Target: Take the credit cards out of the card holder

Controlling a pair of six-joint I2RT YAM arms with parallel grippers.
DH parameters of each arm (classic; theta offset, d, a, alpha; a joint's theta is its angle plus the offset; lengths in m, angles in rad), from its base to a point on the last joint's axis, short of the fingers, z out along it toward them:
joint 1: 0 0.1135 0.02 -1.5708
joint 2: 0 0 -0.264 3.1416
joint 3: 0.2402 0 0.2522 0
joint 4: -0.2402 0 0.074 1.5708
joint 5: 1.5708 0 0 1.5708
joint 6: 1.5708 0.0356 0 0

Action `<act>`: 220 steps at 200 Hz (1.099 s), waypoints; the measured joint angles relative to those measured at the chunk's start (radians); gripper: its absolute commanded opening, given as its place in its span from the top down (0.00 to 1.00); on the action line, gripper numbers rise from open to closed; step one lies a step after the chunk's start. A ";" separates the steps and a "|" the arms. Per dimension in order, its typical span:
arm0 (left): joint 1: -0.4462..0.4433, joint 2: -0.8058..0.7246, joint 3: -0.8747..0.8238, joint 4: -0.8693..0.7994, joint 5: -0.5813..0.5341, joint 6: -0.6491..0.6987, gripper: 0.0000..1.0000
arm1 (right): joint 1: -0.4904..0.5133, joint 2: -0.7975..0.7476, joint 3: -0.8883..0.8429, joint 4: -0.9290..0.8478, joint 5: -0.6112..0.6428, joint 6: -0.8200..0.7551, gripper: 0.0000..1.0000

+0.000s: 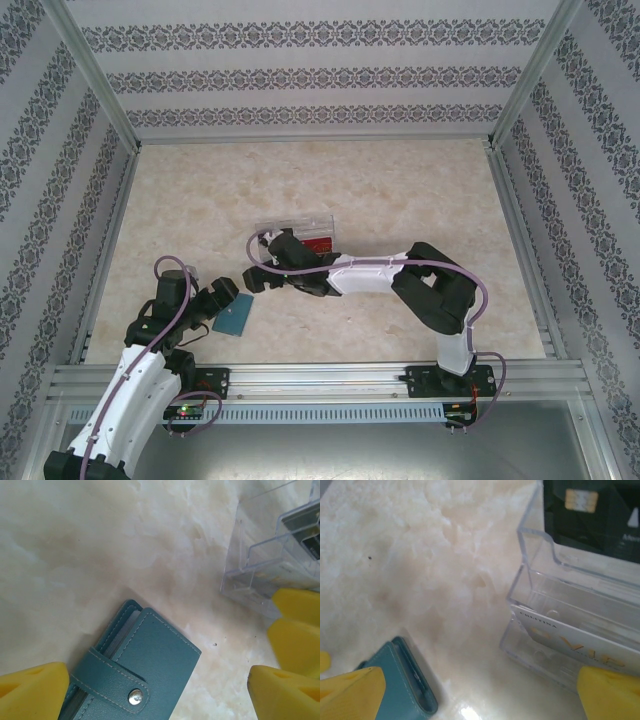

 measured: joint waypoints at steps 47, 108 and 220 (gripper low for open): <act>0.000 -0.007 -0.002 0.000 0.002 0.000 0.07 | -0.022 0.032 0.064 -0.006 -0.001 -0.013 0.02; 0.000 -0.007 -0.002 0.000 0.003 0.000 0.07 | -0.023 0.038 0.055 0.001 -0.015 -0.014 0.02; 0.000 -0.020 -0.019 0.001 0.045 0.000 0.14 | 0.032 -0.186 -0.074 -0.012 0.018 -0.032 0.02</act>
